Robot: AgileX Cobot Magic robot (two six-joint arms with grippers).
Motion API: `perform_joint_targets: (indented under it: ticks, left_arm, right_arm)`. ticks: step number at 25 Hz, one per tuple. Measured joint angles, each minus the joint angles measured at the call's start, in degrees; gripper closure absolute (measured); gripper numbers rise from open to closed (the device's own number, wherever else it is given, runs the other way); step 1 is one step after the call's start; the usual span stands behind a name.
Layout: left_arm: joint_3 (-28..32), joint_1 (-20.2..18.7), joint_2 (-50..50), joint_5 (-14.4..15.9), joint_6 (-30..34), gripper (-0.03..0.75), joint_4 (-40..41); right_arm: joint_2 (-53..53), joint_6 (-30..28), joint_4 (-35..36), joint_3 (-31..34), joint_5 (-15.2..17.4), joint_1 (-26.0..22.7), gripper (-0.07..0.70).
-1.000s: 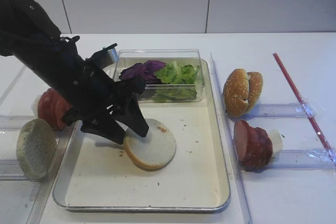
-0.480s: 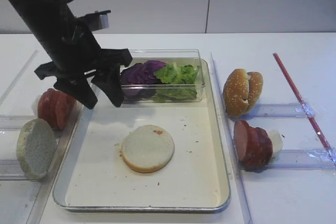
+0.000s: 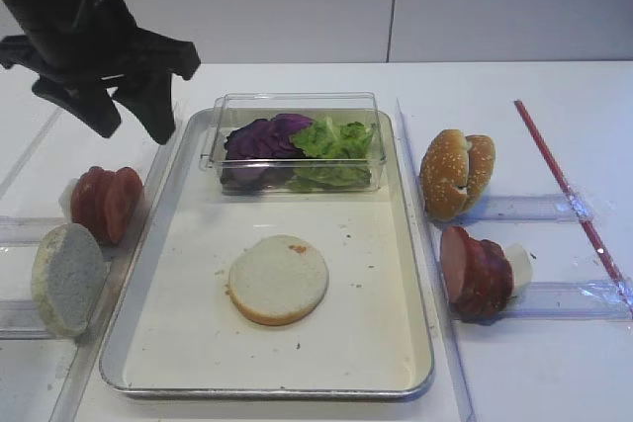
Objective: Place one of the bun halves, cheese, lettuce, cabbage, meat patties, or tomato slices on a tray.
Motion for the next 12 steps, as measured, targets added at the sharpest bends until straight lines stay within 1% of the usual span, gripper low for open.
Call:
perform_joint_targets:
  ticks: [3, 6, 8, 12]
  left_arm:
    - [0.00, 1.61, -2.87, 0.28, -0.12, 0.288, 2.77]
    - [0.74, 4.59, -5.96, 0.39, -0.01, 0.288, 4.82]
    - [2.64, 7.17, -8.67, 0.39, 0.10, 0.288, 5.78]
    - [8.80, 13.02, -15.26, 0.49, 0.19, 0.288, 7.45]
  right_arm:
    - [0.00, 0.00, 0.00, 0.00, 0.00, 0.00, 0.124]
    - [0.00, 0.00, 0.00, 0.00, 0.00, 0.00, 0.124]
    - [0.00, 0.00, 0.00, 0.00, 0.00, 0.00, 0.124]
    - [0.00, 0.00, 0.00, 0.00, 0.00, 0.00, 0.124]
